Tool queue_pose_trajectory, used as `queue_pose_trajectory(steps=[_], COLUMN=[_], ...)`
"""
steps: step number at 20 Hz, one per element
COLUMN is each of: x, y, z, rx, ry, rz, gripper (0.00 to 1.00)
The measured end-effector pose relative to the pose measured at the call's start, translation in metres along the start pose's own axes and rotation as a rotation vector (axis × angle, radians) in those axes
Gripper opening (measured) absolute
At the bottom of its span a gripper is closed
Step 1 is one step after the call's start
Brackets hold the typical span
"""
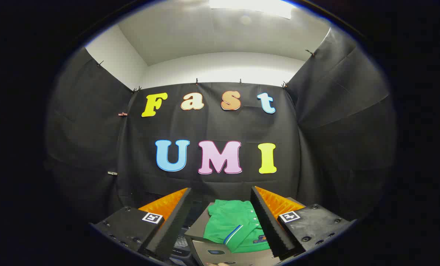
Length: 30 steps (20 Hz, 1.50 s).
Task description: Put the clothes into the washing machine and then close the washing machine lid.
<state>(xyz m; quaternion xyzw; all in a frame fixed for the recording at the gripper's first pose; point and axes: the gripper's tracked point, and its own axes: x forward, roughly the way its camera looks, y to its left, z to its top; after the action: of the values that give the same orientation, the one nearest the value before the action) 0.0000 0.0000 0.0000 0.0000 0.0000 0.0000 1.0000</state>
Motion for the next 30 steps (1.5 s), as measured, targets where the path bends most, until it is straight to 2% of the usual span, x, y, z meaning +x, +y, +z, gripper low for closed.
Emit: queue_pose_trajectory(steps=[15, 30], x=[0.007, 0.027], y=[0.001, -0.016], z=[-0.015, -0.03], rx=[0.011, -0.014], ry=[0.037, 0.069], rz=[-0.001, -0.055], gripper=[0.98, 0.98])
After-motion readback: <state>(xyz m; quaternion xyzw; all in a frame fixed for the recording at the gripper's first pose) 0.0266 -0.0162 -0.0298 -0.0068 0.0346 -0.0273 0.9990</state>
